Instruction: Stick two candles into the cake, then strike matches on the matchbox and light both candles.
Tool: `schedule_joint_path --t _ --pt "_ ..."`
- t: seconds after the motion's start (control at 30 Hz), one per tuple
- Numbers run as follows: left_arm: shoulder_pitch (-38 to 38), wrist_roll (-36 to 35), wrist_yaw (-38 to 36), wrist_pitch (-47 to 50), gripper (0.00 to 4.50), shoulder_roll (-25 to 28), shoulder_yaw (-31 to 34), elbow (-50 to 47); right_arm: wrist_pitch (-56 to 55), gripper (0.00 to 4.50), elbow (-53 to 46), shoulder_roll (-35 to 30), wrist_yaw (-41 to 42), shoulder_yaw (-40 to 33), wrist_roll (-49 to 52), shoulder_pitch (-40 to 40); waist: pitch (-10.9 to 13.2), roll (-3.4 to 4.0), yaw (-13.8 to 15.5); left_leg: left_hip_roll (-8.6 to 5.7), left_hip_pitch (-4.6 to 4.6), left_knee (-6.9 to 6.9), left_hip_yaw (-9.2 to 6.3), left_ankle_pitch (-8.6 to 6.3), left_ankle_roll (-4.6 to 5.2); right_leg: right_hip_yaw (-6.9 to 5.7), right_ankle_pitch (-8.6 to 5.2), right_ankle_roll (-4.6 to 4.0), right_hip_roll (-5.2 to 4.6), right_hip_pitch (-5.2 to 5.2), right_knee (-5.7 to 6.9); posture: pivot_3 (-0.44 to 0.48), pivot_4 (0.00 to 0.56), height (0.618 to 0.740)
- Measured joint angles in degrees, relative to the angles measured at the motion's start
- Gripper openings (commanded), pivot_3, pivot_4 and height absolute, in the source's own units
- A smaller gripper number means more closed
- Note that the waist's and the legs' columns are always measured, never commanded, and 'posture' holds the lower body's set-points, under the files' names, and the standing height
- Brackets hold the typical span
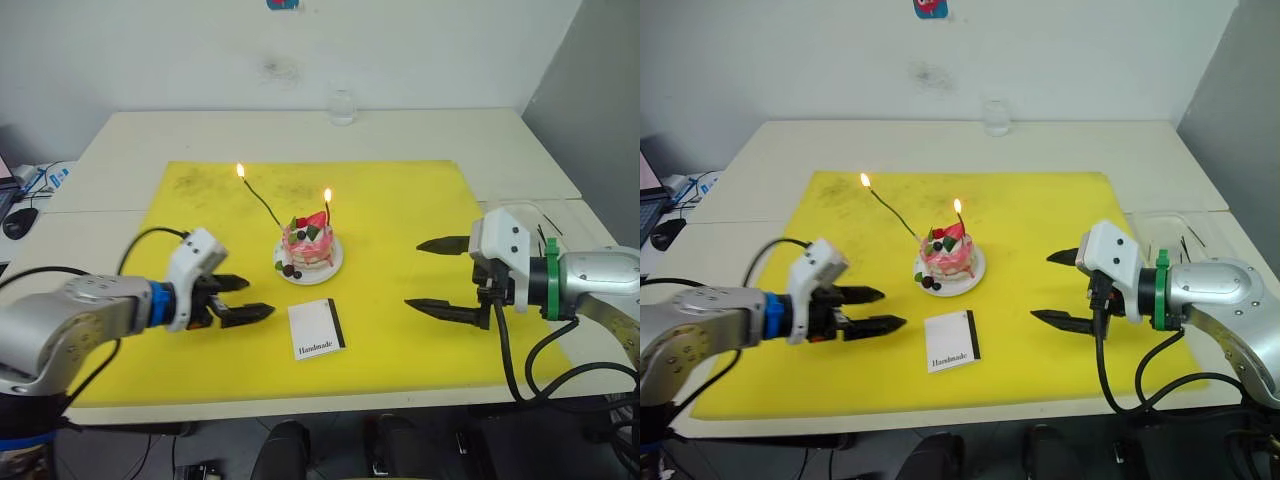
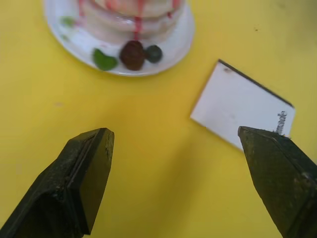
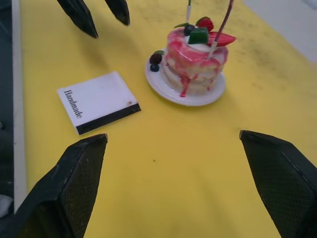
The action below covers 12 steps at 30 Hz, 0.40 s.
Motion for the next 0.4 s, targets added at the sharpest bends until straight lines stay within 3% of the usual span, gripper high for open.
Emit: schedule_joint_path --t 0.17,0.4 --pt "2.9 8.7 -5.7 -15.6 4.48 1.9 6.4 9.3 -3.7 4.50 3.0 -1.9 2.8 -4.7 -0.2 -0.3 0.0 -0.01 0.1 0.03 -0.02 -0.11 0.10 0.00 0.01 -0.01 -0.02 -0.03 0.00 -0.03 -0.06 0.000 0.150 0.740" --pt "5.6 10.9 -8.8 -19.1 4.48 2.7 12.4 12.3 -4.0 4.50 7.2 -5.7 7.4 -9.6 3.2 -3.9 0.0 -0.01 0.1 0.05 0.00 -0.34 0.09 -0.01 0.02 -0.03 -0.02 -0.02 -0.02 -0.05 -0.20 0.000 0.150 0.740"
